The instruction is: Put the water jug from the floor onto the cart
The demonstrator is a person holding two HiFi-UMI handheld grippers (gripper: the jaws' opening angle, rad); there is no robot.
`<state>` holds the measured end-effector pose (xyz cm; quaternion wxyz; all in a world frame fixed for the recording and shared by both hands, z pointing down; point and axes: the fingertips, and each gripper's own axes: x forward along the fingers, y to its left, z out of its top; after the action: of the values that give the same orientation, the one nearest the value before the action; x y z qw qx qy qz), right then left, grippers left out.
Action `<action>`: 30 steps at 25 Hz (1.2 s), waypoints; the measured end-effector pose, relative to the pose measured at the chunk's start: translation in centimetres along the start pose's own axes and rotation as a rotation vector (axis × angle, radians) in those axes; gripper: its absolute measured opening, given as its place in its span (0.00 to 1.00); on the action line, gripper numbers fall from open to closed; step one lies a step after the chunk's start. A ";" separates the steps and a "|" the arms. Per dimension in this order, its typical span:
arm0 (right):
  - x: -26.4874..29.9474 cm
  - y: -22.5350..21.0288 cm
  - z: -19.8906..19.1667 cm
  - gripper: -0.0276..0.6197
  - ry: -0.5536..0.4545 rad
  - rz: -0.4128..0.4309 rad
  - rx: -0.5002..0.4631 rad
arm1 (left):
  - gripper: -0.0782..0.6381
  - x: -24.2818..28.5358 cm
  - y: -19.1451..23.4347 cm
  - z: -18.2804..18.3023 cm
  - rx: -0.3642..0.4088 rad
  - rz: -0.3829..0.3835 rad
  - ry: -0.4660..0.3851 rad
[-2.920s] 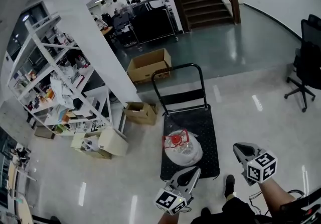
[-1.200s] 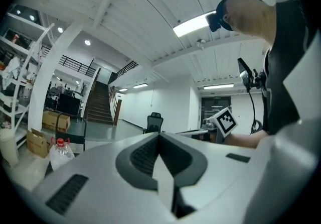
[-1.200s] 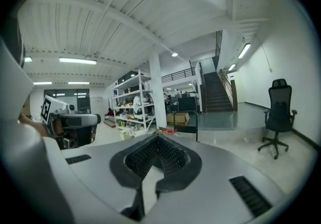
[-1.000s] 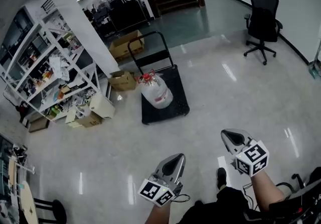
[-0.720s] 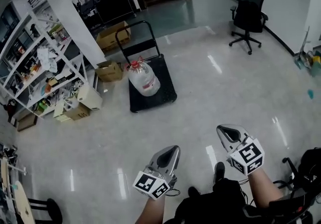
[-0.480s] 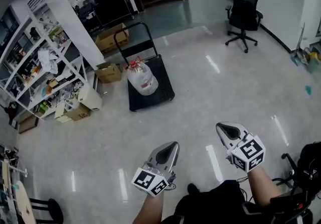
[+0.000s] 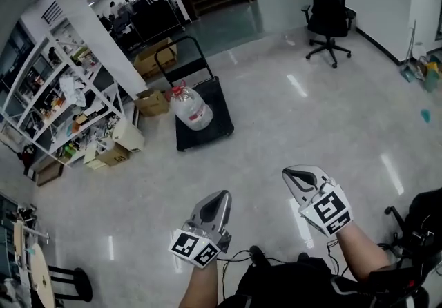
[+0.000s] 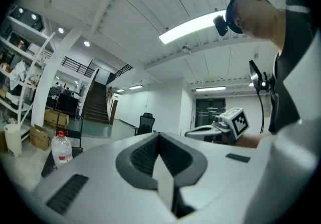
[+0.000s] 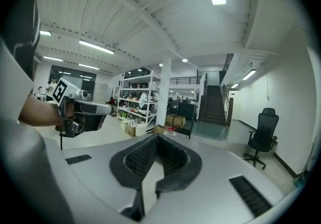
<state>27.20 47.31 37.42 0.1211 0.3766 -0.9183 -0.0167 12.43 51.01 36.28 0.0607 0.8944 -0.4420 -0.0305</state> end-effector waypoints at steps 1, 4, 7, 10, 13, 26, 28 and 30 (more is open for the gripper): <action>-1.3 -0.4 -0.3 0.04 -0.012 0.005 0.016 | 0.10 0.2 -1.4 -0.2 0.014 0.004 0.010; -4.6 -1.5 -1.2 0.04 -0.035 0.010 0.078 | 0.10 0.5 -4.5 -0.6 0.007 0.033 0.015; -6.5 -1.8 -1.7 0.04 -0.050 0.003 0.129 | 0.10 0.0 -6.8 -0.9 0.011 0.033 0.025; -7.4 -1.3 -1.2 0.04 -0.060 -0.016 0.158 | 0.10 -1.3 -7.8 -0.6 0.021 0.015 0.032; -8.3 -1.0 -0.8 0.04 -0.066 -0.045 0.161 | 0.10 -2.3 -8.3 -0.6 0.014 0.000 0.025; -10.1 3.9 0.9 0.04 -0.079 -0.091 0.204 | 0.10 -7.6 -8.3 0.5 0.006 -0.042 -0.023; -9.9 4.7 1.3 0.04 -0.077 -0.089 0.199 | 0.10 -8.3 -8.2 0.6 0.002 -0.047 -0.022; -9.6 5.4 1.5 0.04 -0.073 -0.084 0.194 | 0.10 -9.0 -8.0 0.5 -0.005 -0.042 -0.017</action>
<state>29.69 57.79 34.58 0.0498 0.4237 -0.9028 0.0538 13.23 62.89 34.67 0.0585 0.9030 -0.4237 -0.0404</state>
